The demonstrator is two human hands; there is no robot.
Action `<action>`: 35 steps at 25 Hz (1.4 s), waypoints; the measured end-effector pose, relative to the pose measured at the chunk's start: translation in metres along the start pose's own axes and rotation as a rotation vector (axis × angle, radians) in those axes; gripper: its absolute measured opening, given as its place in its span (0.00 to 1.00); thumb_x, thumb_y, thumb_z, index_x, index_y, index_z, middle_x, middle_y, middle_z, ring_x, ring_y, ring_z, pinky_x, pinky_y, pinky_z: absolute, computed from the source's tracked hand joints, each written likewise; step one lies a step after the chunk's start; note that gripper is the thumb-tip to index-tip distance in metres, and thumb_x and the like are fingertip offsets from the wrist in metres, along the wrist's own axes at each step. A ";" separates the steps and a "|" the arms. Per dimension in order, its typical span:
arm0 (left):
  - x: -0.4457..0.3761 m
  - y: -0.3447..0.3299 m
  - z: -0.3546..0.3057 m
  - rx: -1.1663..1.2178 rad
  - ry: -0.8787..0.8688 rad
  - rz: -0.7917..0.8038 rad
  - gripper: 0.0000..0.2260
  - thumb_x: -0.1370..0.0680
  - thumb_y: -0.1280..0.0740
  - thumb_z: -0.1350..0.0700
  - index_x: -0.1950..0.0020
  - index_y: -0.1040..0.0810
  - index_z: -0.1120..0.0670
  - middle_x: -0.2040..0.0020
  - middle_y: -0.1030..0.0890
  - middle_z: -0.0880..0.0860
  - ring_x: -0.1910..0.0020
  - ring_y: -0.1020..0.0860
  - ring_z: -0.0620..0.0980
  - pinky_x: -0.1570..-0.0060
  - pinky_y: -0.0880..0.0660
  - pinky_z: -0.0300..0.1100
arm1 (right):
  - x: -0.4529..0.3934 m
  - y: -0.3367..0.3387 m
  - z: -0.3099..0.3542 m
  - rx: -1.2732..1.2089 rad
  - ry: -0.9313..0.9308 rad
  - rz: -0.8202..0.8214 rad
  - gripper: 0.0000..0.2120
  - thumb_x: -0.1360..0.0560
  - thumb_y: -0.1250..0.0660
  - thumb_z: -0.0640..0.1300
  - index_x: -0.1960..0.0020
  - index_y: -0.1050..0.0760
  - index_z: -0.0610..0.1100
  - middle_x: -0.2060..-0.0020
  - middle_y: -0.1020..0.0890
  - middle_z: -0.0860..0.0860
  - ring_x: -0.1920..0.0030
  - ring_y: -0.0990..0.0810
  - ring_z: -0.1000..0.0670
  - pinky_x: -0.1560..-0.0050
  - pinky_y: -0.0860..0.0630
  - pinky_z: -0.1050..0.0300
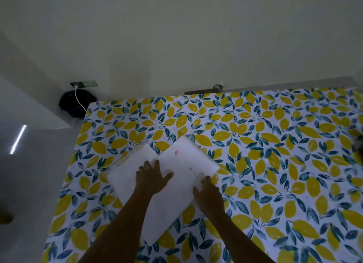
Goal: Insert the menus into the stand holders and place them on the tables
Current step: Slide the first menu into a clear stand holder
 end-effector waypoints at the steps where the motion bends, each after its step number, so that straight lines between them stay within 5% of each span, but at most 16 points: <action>1: 0.000 0.004 0.000 0.005 0.003 -0.016 0.37 0.27 0.44 0.28 0.29 0.34 0.55 0.38 0.27 0.64 0.46 0.24 0.64 0.46 0.27 0.53 | -0.001 0.002 0.001 -0.042 0.000 -0.028 0.21 0.24 0.36 0.51 0.35 0.33 0.43 0.40 0.20 0.44 0.41 0.21 0.40 0.43 0.24 0.47; 5: -0.005 0.005 0.011 0.083 0.033 -0.026 0.35 0.26 0.43 0.30 0.27 0.35 0.53 0.38 0.26 0.64 0.44 0.24 0.65 0.44 0.27 0.54 | -0.004 0.002 -0.007 -0.224 -0.100 0.015 0.14 0.27 0.38 0.44 0.42 0.31 0.49 0.55 0.17 0.44 0.55 0.17 0.40 0.56 0.21 0.48; 8: 0.001 0.008 0.014 0.108 0.012 -0.034 0.31 0.23 0.43 0.34 0.27 0.36 0.52 0.39 0.25 0.63 0.43 0.23 0.64 0.44 0.26 0.55 | -0.004 0.010 -0.012 -0.330 -0.119 -0.012 0.18 0.28 0.41 0.36 0.39 0.29 0.47 0.55 0.19 0.45 0.56 0.19 0.42 0.64 0.27 0.54; 12: 0.021 0.013 0.023 0.270 -0.080 -0.078 0.15 0.18 0.44 0.56 0.32 0.29 0.54 0.42 0.20 0.58 0.45 0.21 0.56 0.44 0.24 0.46 | 0.001 0.033 -0.028 -0.448 -0.076 -0.051 0.15 0.25 0.39 0.36 0.41 0.23 0.48 0.49 0.17 0.47 0.48 0.18 0.42 0.52 0.20 0.48; 14: 0.033 0.013 0.028 0.400 -0.138 -0.085 0.15 0.21 0.42 0.63 0.38 0.22 0.55 0.44 0.17 0.56 0.47 0.19 0.53 0.48 0.26 0.37 | 0.007 0.049 -0.042 -0.490 -0.059 -0.071 0.15 0.25 0.37 0.38 0.44 0.20 0.52 0.48 0.15 0.46 0.50 0.16 0.42 0.49 0.18 0.42; 18: 0.072 0.005 0.018 0.657 -0.323 -0.057 0.14 0.24 0.38 0.66 0.48 0.16 0.55 0.56 0.17 0.50 0.58 0.19 0.47 0.55 0.26 0.32 | 0.030 0.079 -0.074 -0.549 -0.054 -0.070 0.19 0.28 0.31 0.30 0.43 0.17 0.46 0.49 0.14 0.46 0.52 0.15 0.44 0.46 0.19 0.38; 21: 0.105 0.000 0.011 0.769 -0.356 -0.017 0.14 0.27 0.30 0.66 0.50 0.15 0.49 0.56 0.17 0.44 0.58 0.19 0.39 0.54 0.24 0.30 | 0.055 0.094 -0.091 -0.546 -0.016 -0.060 0.19 0.29 0.28 0.32 0.45 0.16 0.51 0.47 0.14 0.48 0.48 0.16 0.48 0.44 0.19 0.41; 26: 0.143 -0.003 0.005 0.982 -0.383 -0.019 0.17 0.32 0.23 0.64 0.58 0.15 0.40 0.58 0.15 0.40 0.57 0.16 0.42 0.49 0.19 0.44 | 0.092 0.117 -0.098 -0.509 0.033 -0.049 0.14 0.26 0.28 0.41 0.45 0.18 0.56 0.50 0.13 0.51 0.54 0.15 0.57 0.55 0.18 0.59; 30: 0.150 0.021 -0.008 0.992 -0.467 -0.085 0.12 0.29 0.24 0.62 0.54 0.14 0.44 0.53 0.18 0.44 0.52 0.19 0.40 0.49 0.20 0.39 | 0.087 0.141 -0.099 -0.364 0.123 -0.086 0.18 0.27 0.30 0.31 0.41 0.20 0.48 0.48 0.15 0.45 0.61 0.18 0.69 0.63 0.24 0.73; 33: 0.145 0.048 -0.016 0.974 -0.501 -0.173 0.08 0.26 0.27 0.60 0.51 0.15 0.48 0.45 0.17 0.43 0.45 0.21 0.34 0.47 0.21 0.38 | 0.071 0.160 -0.083 -0.215 0.251 -0.109 0.17 0.34 0.21 0.49 0.47 0.17 0.58 0.46 0.14 0.48 0.53 0.18 0.66 0.54 0.22 0.68; 35: 0.139 0.065 -0.023 0.962 -0.514 -0.199 0.05 0.22 0.30 0.55 0.49 0.17 0.47 0.48 0.15 0.40 0.46 0.21 0.33 0.47 0.22 0.35 | 0.054 0.175 -0.069 -0.162 0.341 -0.194 0.12 0.36 0.22 0.59 0.54 0.15 0.59 0.53 0.13 0.51 0.56 0.16 0.57 0.58 0.23 0.62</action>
Point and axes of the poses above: each hand's wrist, its own x-axis away from the middle knuckle, its own y-axis out of the back of the hand, z = x × y, the point moved 6 cm from there along -x, towards the middle knuckle
